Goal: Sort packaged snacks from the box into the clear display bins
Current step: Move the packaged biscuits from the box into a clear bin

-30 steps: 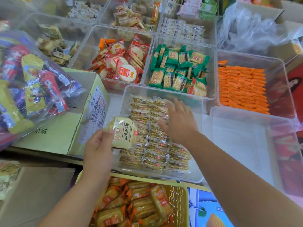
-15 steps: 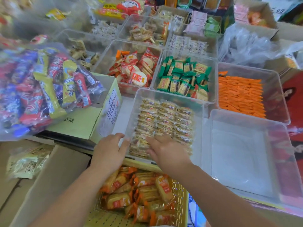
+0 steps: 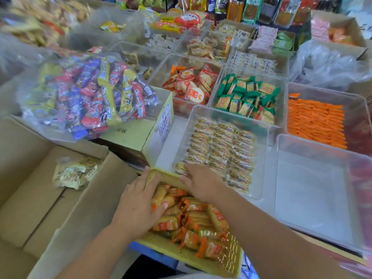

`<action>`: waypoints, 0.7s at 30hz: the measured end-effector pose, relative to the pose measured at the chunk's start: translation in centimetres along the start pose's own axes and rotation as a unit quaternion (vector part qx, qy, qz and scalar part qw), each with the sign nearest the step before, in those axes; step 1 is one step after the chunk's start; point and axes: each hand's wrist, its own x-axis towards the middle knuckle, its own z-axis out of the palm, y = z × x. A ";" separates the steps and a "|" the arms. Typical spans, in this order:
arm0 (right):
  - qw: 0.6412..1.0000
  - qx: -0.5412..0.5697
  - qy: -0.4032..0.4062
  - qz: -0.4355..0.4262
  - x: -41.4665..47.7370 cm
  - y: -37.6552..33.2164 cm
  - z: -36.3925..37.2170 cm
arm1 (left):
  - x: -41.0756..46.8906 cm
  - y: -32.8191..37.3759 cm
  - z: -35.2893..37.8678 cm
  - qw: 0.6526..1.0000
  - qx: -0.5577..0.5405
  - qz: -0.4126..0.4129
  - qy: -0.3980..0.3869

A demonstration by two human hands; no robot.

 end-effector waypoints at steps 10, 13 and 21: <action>0.986 -0.085 0.130 -0.058 -1.0 -8.2 2.3 | -8.9 -5.1 -4.0 0.966 -0.172 -0.044 0.190; 0.981 -0.072 0.139 -0.117 -1.2 -13.7 3.9 | -10.0 -10.6 -5.2 0.931 -0.239 -0.118 0.249; 0.979 -0.121 0.084 -0.137 1.7 -24.6 9.1 | -5.7 -26.5 -7.6 0.896 -0.289 -0.315 0.123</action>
